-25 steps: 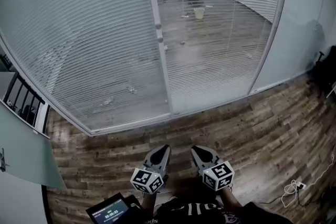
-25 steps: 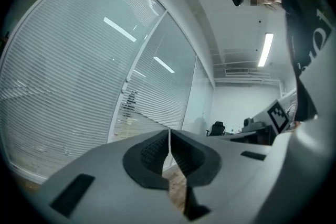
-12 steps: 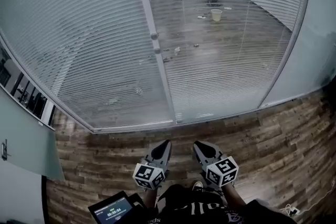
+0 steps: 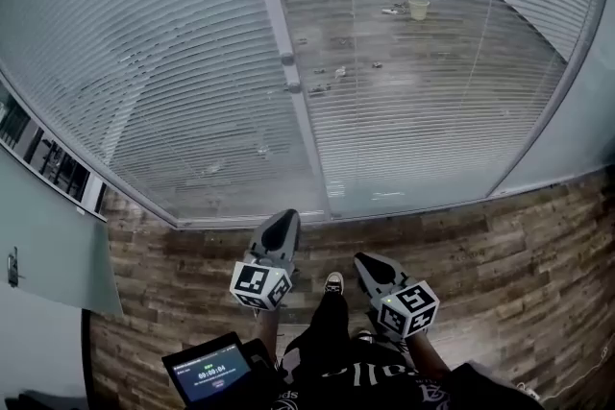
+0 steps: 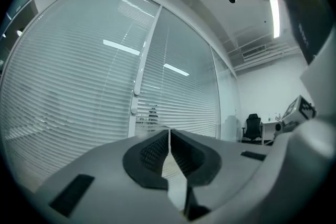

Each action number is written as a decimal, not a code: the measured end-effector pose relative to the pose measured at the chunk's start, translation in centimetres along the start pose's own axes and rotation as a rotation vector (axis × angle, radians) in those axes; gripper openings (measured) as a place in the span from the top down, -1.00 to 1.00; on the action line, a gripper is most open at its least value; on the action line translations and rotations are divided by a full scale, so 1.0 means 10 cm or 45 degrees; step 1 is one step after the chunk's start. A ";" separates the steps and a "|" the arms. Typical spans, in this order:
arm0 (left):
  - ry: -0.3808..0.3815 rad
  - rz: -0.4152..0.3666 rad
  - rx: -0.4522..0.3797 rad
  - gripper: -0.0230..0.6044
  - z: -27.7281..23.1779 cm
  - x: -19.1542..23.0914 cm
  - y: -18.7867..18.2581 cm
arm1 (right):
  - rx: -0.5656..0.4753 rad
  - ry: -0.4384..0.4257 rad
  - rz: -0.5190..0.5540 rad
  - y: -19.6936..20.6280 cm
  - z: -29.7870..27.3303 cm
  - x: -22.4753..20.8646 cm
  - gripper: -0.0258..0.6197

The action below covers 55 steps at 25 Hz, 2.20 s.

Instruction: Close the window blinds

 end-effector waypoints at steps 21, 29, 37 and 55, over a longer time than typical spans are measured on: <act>0.017 -0.646 0.076 0.41 -2.65 1.44 -0.13 | -0.080 0.165 0.056 -1.27 -1.75 -1.18 0.83; -0.124 -1.204 0.261 0.42 -3.03 1.56 -0.03 | -0.025 0.183 0.050 -1.33 -1.89 -1.44 0.83; -0.205 -1.111 0.343 0.51 -3.19 1.52 -0.09 | 0.024 0.117 0.054 -1.48 -1.74 -1.61 0.83; -0.342 -0.712 0.330 0.44 -3.11 1.51 -0.25 | 0.065 0.027 -0.010 -1.63 -1.62 -1.84 0.83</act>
Point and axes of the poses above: the fingertips, and each gripper's own axes: z backward along the fingers, x to its left, y out of its underside, the point moved 1 cm from there along z, backward along the fingers, and after that the axes turned 8 degrees about -z, right-handed, at the moved point
